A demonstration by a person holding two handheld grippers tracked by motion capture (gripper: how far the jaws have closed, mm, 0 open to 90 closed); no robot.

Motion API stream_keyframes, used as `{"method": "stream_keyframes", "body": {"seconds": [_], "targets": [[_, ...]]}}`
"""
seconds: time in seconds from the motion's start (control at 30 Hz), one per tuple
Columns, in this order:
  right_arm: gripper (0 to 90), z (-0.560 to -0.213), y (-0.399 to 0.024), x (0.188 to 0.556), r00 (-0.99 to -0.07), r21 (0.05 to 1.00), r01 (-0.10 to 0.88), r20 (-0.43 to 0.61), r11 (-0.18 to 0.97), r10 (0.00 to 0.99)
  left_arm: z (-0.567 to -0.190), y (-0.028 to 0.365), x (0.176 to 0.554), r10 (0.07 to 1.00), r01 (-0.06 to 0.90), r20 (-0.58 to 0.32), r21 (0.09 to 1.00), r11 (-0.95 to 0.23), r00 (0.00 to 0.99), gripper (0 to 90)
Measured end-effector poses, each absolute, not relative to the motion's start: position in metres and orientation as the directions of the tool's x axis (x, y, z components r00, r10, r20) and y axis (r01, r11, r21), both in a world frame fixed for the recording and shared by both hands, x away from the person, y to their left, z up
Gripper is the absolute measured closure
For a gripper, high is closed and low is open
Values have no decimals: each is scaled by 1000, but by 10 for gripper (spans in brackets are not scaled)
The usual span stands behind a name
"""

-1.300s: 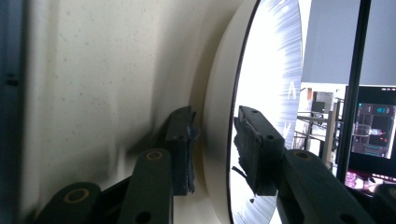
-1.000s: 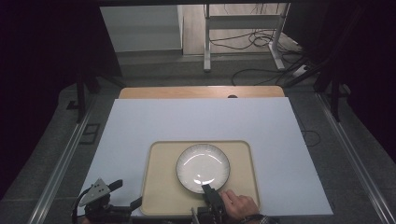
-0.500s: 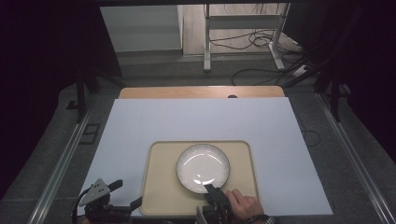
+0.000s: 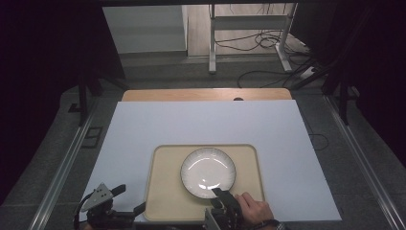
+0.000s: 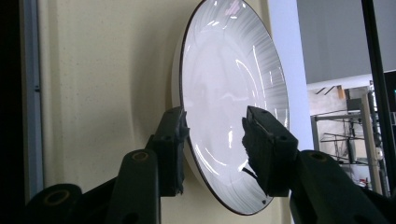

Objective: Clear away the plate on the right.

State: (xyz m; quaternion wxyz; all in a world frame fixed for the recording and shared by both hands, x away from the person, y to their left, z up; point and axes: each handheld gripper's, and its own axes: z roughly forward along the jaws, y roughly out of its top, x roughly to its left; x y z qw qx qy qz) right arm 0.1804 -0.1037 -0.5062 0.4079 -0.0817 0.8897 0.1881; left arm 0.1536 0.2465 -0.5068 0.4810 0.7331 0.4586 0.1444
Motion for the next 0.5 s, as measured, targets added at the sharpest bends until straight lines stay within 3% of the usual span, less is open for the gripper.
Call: {"method": "stream_keyframes", "body": {"seconds": [0.5], "targets": [[533,-496,-118,194,-682,358,-221,-722,907,119,-507,246,154,812,534,-229,837,-117,537,3]]}}
